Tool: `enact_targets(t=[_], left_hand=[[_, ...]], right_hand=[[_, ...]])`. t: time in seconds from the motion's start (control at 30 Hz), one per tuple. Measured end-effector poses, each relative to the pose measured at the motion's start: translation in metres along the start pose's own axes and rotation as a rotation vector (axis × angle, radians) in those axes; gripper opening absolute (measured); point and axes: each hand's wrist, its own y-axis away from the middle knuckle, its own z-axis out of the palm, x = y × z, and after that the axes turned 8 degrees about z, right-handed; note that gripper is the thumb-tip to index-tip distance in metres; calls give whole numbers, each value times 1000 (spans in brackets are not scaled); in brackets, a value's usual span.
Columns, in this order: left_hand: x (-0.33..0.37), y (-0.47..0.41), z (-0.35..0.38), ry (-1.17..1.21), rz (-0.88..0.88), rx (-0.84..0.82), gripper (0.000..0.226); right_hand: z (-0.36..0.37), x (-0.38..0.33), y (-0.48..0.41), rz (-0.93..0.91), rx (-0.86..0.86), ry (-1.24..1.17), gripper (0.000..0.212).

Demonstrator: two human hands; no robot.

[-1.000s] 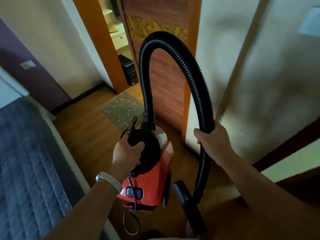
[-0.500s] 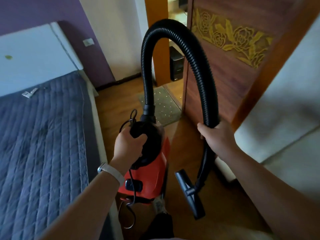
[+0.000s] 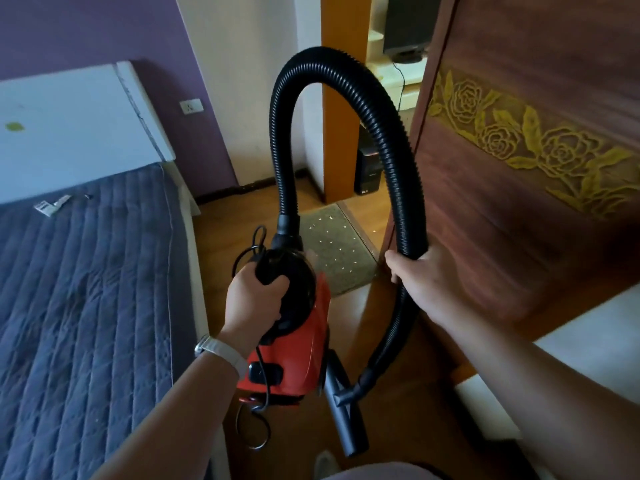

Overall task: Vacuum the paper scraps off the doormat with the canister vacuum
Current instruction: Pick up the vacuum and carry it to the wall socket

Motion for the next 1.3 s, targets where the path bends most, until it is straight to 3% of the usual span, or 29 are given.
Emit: enact_targets(t=[0.43, 0.87, 1.3], left_hand=[[-16, -142, 8, -28, -136, 126, 7], [0, -304, 19, -16, -235, 293, 4], [-75, -507, -35, 105, -285, 216, 10]], right_hand=[[84, -43, -157, -96, -172, -2, 13], [154, -136, -325, -165, -400, -19, 18], [321, -227, -445, -139, -339, 60, 18]])
